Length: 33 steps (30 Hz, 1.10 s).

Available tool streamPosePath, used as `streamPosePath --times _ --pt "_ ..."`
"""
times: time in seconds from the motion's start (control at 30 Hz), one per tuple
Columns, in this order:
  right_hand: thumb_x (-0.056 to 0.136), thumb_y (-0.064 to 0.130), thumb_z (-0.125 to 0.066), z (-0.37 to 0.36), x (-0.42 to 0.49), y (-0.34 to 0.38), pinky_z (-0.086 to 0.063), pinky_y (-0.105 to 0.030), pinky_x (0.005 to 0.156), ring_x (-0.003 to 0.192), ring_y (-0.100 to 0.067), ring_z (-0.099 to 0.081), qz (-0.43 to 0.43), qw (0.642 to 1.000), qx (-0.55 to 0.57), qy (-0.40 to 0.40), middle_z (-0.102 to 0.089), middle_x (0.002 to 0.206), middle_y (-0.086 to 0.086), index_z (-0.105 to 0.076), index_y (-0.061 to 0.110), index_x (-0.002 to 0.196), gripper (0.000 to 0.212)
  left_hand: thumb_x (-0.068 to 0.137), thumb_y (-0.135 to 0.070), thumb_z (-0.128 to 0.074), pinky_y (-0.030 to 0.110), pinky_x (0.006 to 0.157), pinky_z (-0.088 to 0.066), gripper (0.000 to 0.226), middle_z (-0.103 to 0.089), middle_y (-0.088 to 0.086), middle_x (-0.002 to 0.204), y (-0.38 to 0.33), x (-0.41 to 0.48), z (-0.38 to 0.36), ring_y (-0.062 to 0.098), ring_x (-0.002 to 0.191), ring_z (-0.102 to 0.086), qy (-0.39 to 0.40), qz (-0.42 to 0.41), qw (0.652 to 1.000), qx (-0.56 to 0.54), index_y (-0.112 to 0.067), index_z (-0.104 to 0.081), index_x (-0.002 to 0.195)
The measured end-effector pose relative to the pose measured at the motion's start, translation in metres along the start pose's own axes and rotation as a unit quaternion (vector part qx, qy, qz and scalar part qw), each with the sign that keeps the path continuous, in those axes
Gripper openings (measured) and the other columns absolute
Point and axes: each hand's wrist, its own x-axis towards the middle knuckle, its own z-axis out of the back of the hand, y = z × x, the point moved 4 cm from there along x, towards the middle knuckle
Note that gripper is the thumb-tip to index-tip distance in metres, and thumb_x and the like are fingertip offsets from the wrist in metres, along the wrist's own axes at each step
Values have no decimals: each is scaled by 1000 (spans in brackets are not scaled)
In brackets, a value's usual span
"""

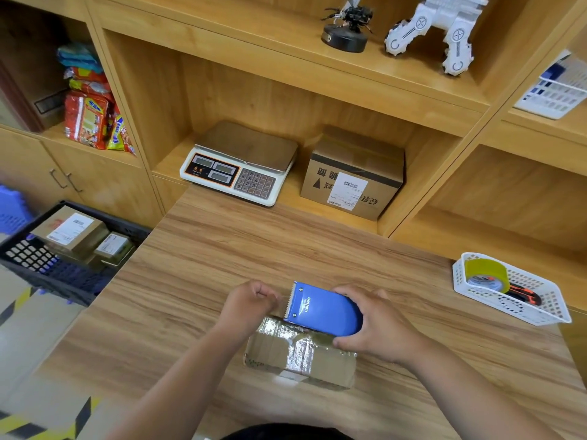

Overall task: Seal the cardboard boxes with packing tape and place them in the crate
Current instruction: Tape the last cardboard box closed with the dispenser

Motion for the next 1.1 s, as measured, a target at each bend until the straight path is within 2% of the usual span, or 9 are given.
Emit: streamPosePath --times 0.13,0.27,0.37,0.5,0.63,0.73,0.87,0.97,1.1 --pt "57 52 -72 10 -7 -16 -23 -5 77 98 23 -29 -24 999 -28 -3 -48 95 45 -41 59 107 59 78 -7 -68 23 63 -44 14 -69 -5 69 10 8 40 11 71 -62 -50 23 999 -2 -16 -68 68" --pt "53 62 -65 7 -16 -28 -27 -8 74 93 0 -35 -54 997 -35 31 -41 103 52 -33 73 97 56 82 -10 -71 22 75 -44 7 -69 -1 88 28 14 59 9 87 -62 -9 41 999 -21 -9 -68 76" --pt "54 64 -64 1 -11 -24 -24 -6 75 91 4 -35 -52 997 -48 36 -46 95 50 -34 71 98 54 83 -9 -70 23 69 -44 8 -65 0 74 37 18 55 10 71 -57 -1 55 998 -26 -7 -66 76" --pt "60 60 -66 -5 -3 -19 -20 -5 78 91 19 -33 -29 996 -80 24 -54 91 32 -47 50 110 55 85 -8 -67 21 57 -38 14 -57 -4 57 49 22 54 9 57 -48 3 70 997 -30 -8 -65 71" --pt "60 62 -61 -16 3 -17 -22 -13 83 83 7 -46 -12 993 -109 34 -58 95 22 -50 42 114 58 89 -11 -63 19 53 -33 47 -39 -10 47 56 23 52 5 46 -34 13 61 998 -11 -23 -47 46" --pt "59 65 -56 -20 6 -19 -23 -19 85 91 2 -51 -11 991 -126 37 -58 103 22 -47 43 119 64 91 -8 -59 18 48 -27 50 -30 -6 49 58 21 51 5 44 -25 23 51 998 -23 -21 -36 48" --pt "60 67 -54 -22 8 -19 -21 -18 82 90 1 -50 -12 988 -146 43 -57 104 23 -44 45 121 66 90 -5 -57 11 59 -37 49 -27 -5 49 57 19 51 6 43 -23 18 43 998 -41 -19 -33 50" --pt "59 68 -53 -23 10 -18 -20 -17 79 91 1 -50 -11 987 -156 46 -57 105 23 -45 44 122 67 89 -1 -56 22 68 -35 53 -25 -3 49 57 18 52 8 45 -21 14 46 998 -48 -20 -31 46" --pt "60 68 -53 -25 12 -15 -23 -21 82 92 0 -50 -13 985 -167 49 -56 106 24 -44 44 122 67 88 1 -58 24 71 -41 54 -29 -9 42 60 16 53 3 37 -24 -6 66 997 -48 -20 -35 44"
